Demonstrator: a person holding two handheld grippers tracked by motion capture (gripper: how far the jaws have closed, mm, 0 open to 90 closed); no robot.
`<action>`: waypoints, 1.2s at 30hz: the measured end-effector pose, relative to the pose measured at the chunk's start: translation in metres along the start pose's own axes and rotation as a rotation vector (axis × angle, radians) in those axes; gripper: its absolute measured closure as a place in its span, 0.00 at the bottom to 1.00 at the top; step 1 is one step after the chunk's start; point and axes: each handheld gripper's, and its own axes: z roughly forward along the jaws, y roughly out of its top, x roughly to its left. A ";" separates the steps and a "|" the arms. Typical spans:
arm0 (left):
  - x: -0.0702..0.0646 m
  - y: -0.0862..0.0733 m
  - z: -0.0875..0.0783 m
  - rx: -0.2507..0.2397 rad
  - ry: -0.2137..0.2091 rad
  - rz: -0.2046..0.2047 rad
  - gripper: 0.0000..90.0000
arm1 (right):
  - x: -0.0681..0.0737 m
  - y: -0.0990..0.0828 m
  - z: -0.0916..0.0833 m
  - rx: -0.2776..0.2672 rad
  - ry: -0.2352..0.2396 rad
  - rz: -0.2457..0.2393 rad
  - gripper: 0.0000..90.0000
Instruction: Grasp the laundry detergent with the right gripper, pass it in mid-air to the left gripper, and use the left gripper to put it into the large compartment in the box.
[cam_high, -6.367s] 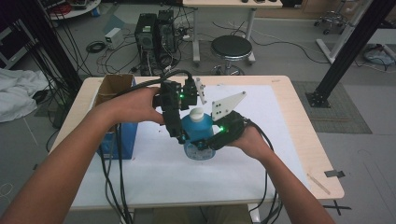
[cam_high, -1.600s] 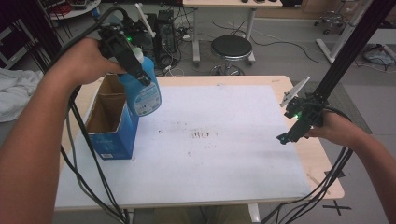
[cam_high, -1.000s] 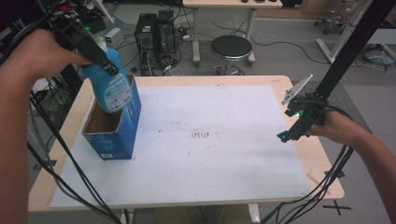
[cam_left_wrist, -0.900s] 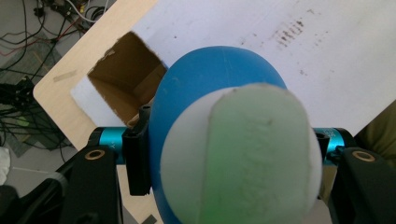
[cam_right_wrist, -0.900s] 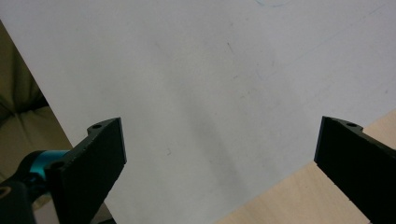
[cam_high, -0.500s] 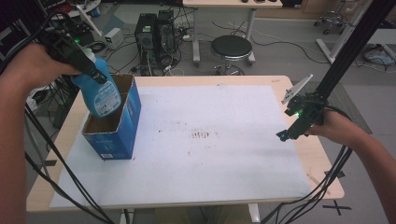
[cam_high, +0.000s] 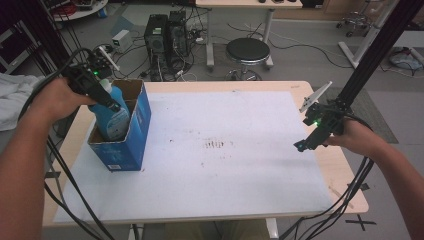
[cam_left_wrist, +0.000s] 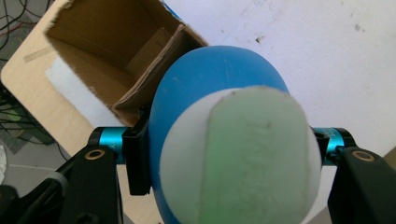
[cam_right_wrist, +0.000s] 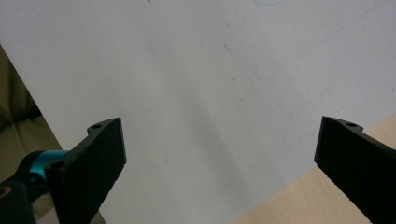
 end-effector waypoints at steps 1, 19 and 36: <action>0.000 -0.001 0.005 0.007 -0.004 0.006 0.42 | 0.000 0.000 0.000 0.000 0.000 0.000 0.01; 0.004 -0.022 0.067 0.065 -0.051 0.051 0.42 | 0.000 0.002 0.011 0.024 0.014 -0.006 0.01; 0.010 -0.026 0.091 0.087 -0.085 0.050 0.42 | 0.001 0.004 0.013 0.031 0.014 -0.009 0.01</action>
